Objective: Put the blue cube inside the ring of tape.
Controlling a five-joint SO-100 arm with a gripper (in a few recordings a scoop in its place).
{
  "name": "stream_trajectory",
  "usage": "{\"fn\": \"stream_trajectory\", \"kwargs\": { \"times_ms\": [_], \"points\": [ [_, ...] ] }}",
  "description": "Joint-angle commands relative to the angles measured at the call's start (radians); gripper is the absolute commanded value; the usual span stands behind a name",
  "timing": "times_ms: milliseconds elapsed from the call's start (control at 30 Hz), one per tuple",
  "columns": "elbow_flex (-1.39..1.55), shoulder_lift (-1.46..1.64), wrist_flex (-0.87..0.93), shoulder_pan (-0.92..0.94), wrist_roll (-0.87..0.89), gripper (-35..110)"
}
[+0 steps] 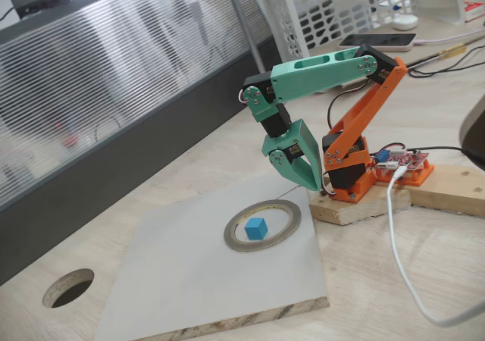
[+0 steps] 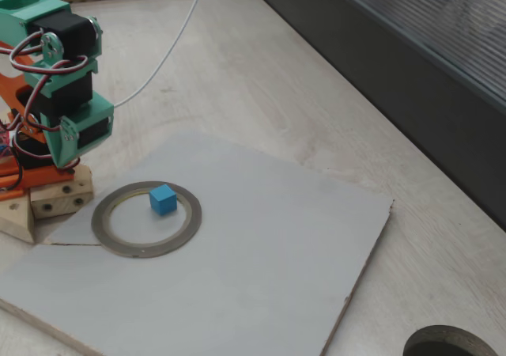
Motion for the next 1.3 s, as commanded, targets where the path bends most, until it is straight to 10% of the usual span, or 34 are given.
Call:
{"fn": "stream_trajectory", "kwargs": {
  "times_ms": [0, 1267],
  "points": [
    [0.018, 0.011, 0.011, 0.008, 0.006, 0],
    [0.018, -0.006, 0.012, 0.018, 0.002, 0]
  ]
}}
